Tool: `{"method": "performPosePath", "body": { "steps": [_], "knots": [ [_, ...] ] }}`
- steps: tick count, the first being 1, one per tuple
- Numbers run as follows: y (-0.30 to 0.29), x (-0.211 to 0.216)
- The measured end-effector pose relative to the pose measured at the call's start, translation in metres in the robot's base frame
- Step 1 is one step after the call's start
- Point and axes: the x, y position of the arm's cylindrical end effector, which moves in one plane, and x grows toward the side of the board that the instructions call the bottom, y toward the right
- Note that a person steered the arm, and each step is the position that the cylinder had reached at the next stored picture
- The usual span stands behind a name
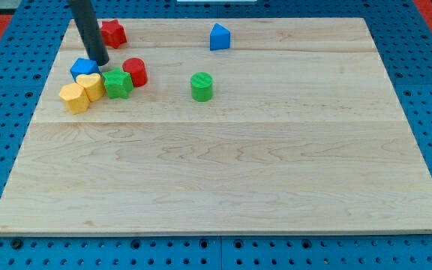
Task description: Slide the yellow hexagon to the left of the green circle
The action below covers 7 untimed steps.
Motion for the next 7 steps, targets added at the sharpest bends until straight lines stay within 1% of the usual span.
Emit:
{"method": "performPosePath", "body": {
  "steps": [1,2,3,4,5,7],
  "knots": [
    [-0.015,-0.020],
    [-0.086,-0.018],
    [-0.103,0.037],
    [-0.094,0.086],
    [-0.019,0.107],
    [0.076,0.114]
  ]
}}
